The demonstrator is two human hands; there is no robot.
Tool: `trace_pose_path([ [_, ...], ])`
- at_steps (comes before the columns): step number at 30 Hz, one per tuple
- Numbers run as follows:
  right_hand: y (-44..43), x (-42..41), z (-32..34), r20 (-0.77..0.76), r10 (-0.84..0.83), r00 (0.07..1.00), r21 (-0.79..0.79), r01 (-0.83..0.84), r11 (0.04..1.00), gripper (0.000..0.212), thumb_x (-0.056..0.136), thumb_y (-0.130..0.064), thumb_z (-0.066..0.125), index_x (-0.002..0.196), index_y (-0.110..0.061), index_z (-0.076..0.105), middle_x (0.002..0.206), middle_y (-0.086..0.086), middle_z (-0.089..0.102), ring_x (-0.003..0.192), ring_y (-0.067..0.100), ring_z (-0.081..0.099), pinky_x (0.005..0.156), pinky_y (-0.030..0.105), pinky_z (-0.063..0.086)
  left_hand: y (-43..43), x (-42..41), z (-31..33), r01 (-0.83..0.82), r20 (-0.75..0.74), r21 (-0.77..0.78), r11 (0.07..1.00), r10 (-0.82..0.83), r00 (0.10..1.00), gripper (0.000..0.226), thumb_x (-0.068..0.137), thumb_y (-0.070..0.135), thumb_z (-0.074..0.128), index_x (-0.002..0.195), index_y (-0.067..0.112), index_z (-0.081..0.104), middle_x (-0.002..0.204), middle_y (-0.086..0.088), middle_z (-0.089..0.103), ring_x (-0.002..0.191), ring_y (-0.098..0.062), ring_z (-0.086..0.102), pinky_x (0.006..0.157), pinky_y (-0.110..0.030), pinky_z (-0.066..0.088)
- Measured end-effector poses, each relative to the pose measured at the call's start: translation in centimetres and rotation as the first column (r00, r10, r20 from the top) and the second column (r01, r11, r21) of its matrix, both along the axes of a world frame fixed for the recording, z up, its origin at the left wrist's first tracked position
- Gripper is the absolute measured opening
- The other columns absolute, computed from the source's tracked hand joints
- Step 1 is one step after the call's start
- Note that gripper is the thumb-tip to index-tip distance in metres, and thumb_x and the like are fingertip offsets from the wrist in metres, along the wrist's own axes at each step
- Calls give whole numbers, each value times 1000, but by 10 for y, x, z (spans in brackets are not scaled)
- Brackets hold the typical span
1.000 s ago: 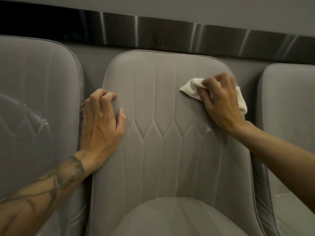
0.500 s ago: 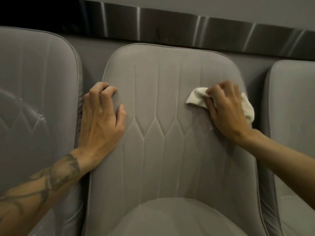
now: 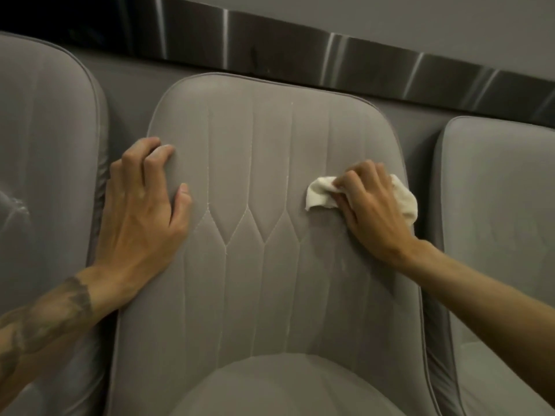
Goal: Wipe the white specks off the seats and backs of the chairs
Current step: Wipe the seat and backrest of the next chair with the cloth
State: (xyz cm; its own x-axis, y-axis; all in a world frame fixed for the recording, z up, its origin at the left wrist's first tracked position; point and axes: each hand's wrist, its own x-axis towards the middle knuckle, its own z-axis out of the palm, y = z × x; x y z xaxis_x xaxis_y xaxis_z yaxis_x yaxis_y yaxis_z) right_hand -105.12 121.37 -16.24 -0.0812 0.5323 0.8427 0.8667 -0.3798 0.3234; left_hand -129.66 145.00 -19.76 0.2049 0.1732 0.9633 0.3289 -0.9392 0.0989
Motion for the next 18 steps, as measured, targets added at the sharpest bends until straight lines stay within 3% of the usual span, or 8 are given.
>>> trace_pose_path([
  [5,33,13,84,-76,-58,995,243,75,967,23,102,-23,48,109,-3,57,116,20,51,104,36,48,89,47,41,3,3,0,2,-5,7,1000,-2,1000,50,99,26,49,142,2,40,147,-21,38,127,-42,43,110,-46,32],
  [8,35,11,68,-125,-48,991,303,84,949,22,100,-23,51,111,-5,57,116,18,51,103,33,48,87,44,41,5,2,-1,-2,3,17,1000,2,1000,50,99,26,49,142,1,41,146,-22,39,128,-43,43,112,-42,28],
  [10,24,4,30,-116,-17,993,238,44,970,19,101,-21,55,109,-4,57,111,17,52,98,33,49,82,44,41,5,3,-1,3,9,17,1000,-3,1000,49,99,26,49,142,2,40,146,-22,38,128,-43,43,112,-42,29],
  [13,0,-5,-22,-33,24,999,-21,-25,999,17,102,-20,55,104,-4,58,104,15,51,90,30,47,78,42,41,4,3,-1,3,7,15,1000,-3,1000,49,100,26,49,142,2,41,146,-22,38,127,-43,43,111,-46,31],
  [15,-11,-4,-18,64,4,998,-170,7,985,18,101,-21,54,104,-4,59,104,15,51,89,31,47,77,44,41,2,2,-2,6,11,14,1000,-7,1000,50,100,26,49,142,2,40,146,-22,38,126,-44,43,111,-46,32],
  [18,2,3,26,36,-52,998,-17,52,998,22,100,-23,54,104,-2,58,104,21,52,92,38,49,79,50,41,2,2,0,0,14,20,1000,-1,1000,50,99,27,49,141,2,41,145,-22,39,124,-44,43,109,-42,29],
])
